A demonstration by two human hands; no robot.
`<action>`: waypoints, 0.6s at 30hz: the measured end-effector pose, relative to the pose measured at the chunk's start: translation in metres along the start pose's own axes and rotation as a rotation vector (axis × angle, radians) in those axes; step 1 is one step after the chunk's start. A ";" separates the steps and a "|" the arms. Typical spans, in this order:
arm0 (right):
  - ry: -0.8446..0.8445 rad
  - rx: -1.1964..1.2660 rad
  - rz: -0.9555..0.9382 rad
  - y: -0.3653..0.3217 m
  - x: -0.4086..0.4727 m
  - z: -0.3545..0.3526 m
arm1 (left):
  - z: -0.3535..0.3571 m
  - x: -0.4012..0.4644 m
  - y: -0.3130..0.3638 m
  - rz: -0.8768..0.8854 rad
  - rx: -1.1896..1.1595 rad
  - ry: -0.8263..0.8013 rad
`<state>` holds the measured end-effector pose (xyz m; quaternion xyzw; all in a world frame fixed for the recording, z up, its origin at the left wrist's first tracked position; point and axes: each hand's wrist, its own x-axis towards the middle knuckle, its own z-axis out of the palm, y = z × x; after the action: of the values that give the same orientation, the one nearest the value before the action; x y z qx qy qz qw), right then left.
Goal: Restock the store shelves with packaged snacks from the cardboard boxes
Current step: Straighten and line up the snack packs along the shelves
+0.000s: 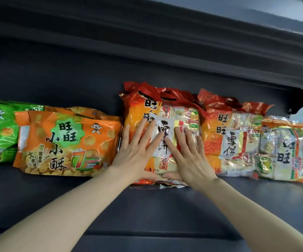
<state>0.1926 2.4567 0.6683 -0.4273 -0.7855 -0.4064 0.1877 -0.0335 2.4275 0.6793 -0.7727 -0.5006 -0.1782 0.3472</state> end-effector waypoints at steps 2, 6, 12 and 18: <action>0.008 -0.020 -0.002 0.000 0.005 0.006 | 0.005 0.004 -0.001 -0.004 0.025 0.005; 0.020 -0.027 -0.003 -0.001 0.008 0.012 | 0.011 0.007 -0.001 -0.029 0.085 -0.018; 0.408 0.103 0.157 0.044 0.036 -0.038 | -0.028 0.012 -0.007 0.048 0.121 0.063; 0.271 0.277 0.523 0.094 0.092 -0.053 | -0.071 0.077 -0.059 -0.173 -0.106 0.377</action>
<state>0.2153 2.4908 0.8044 -0.5270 -0.6650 -0.2867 0.4448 -0.0475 2.4415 0.7977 -0.6970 -0.4811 -0.3747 0.3772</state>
